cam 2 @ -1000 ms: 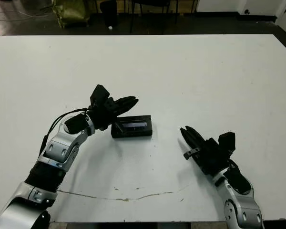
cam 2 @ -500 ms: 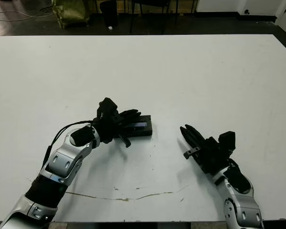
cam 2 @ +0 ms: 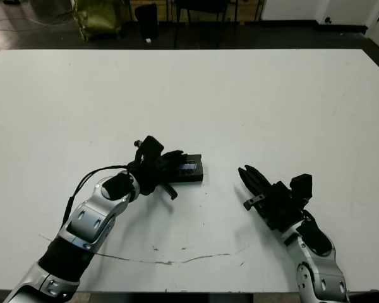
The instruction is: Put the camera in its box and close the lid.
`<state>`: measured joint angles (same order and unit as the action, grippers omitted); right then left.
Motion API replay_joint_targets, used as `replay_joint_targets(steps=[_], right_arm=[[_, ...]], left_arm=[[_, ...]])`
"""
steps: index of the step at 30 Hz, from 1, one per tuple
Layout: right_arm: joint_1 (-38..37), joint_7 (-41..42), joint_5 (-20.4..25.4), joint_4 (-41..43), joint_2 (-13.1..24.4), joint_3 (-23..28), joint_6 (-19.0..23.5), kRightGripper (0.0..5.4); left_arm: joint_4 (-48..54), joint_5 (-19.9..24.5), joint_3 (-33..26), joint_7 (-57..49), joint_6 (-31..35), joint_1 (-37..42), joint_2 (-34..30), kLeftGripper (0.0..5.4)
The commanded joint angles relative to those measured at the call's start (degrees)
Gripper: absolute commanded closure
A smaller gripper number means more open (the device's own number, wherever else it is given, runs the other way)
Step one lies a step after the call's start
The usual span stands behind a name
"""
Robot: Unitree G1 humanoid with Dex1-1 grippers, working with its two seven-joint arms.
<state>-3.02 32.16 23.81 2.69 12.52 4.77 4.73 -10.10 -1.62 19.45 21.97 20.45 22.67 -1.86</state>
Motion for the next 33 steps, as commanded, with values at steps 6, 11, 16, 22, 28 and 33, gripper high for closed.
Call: replay_joint_targets(steps=[6, 11, 16, 22, 28, 33], right_arm=[[-1.13, -1.05, -0.31, 0.88, 0.06, -0.14, 1.59, 5.40], [-0.81, -0.21, -0.13, 0.04, 0.10, -0.12, 1.03, 5.40], [-0.58, -0.15, 0.31, 0.11, 0.18, 0.02, 1.92, 5.40], [-0.60, -1.10, -0.13, 0.79, 0.16, -0.14, 2.68, 5.40], [-0.61, -1.14, 0.20, 1.28, 0.27, -0.11, 3.28, 5.40], [-0.28, 0.01, 0.71, 0.34, 0.44, 0.21, 3.30, 5.40]], left_arm=[[-12.98, -2.08, 0.31, -1.36, 3.01, -3.11, -1.42, 5.38], [-11.54, -1.94, 0.81, -0.37, 5.04, -3.04, -1.86, 5.38], [-4.51, -1.07, 1.26, 2.05, 7.53, -4.89, -3.61, 5.38], [6.18, 1.62, -0.42, 4.03, 10.53, -8.41, -5.61, 5.38], [14.33, 4.97, -4.29, 2.78, 12.82, -11.13, -5.58, 5.38], [16.88, 8.00, -8.61, 0.59, 12.98, -11.09, -3.93, 5.38]])
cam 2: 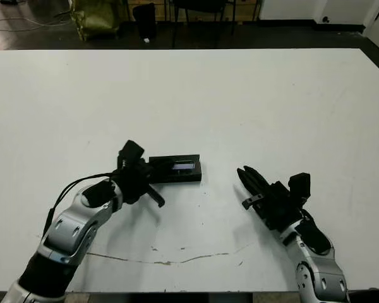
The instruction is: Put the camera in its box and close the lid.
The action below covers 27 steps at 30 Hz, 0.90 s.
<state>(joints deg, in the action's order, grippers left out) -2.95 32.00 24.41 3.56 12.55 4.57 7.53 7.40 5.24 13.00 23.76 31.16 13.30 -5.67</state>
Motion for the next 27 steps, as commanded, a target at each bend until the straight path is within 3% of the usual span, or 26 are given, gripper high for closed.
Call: replay_joint_targets(steps=[1, 8, 13, 15, 21, 27], right_arm=[[-0.39, 0.06, 0.09, -0.41, 0.34, 0.43, 0.52, 5.40], [-1.77, -4.70, -1.19, 6.18, 0.52, 0.61, 2.86, 5.40], [0.56, -6.14, -0.52, 5.98, -0.25, 3.54, -0.84, 5.40], [1.87, -7.90, -0.34, 7.19, -0.17, 4.25, 0.53, 5.40], [5.66, -12.03, -1.09, 9.10, 0.50, 4.93, 3.27, 5.40], [8.07, -15.24, -4.17, 8.48, -0.73, 4.37, 2.02, 5.40]], left_arm=[[-0.04, 1.61, -2.85, -1.57, 2.24, -1.52, -0.03, 5.38], [6.12, 3.35, -9.47, -4.92, -4.56, -2.59, -0.67, 5.38], [11.51, 4.82, -17.80, -6.62, -15.54, -6.39, -2.26, 5.38], [12.83, 5.10, -20.65, -7.52, -19.16, -8.12, -2.71, 5.38], [11.31, 5.96, -26.18, -9.41, -31.25, -12.99, -1.62, 5.38], [2.60, 5.70, -27.66, -11.34, -42.89, -15.69, 0.54, 5.38]])
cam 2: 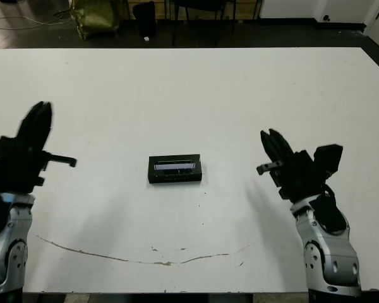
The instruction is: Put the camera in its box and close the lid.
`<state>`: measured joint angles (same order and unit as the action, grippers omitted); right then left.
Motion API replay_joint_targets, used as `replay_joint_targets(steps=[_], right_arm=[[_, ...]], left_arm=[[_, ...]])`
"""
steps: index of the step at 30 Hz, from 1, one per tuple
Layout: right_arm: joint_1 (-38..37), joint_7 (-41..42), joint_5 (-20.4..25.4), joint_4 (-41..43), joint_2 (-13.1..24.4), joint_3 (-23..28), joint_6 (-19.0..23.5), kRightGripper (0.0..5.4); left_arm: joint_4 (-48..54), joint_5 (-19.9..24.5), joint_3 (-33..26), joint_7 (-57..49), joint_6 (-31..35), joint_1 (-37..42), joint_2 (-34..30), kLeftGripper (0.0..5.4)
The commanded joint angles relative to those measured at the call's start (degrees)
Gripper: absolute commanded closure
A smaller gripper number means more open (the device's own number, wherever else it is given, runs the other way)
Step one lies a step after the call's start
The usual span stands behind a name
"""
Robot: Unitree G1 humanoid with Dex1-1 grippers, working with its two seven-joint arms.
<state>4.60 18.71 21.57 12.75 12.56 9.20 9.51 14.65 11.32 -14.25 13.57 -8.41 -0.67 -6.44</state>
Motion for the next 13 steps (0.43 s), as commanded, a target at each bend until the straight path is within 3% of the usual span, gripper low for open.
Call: replay_joint_targets(steps=[1, 3, 7, 13], right_arm=[[0.69, -2.64, -2.29, -1.23, -1.30, -0.56, -0.96, 5.40], [0.70, -3.78, -4.95, -2.45, -2.05, -1.44, -3.86, 5.40], [-0.29, -5.74, -8.79, -2.43, -3.03, -3.40, -5.81, 5.40], [-1.56, -5.48, -9.90, -4.31, -4.32, -4.24, -9.66, 5.40]], left_arm=[[-7.08, -0.49, -0.26, -1.35, -5.64, -1.79, 1.92, 5.38], [-11.20, -0.15, 0.16, -1.32, -9.10, -1.68, 2.91, 5.38], [-16.25, 0.43, 1.28, -1.41, -11.86, -0.80, 4.28, 5.38], [-13.96, -0.51, 2.80, -3.09, -7.71, 0.64, 3.08, 5.38]])
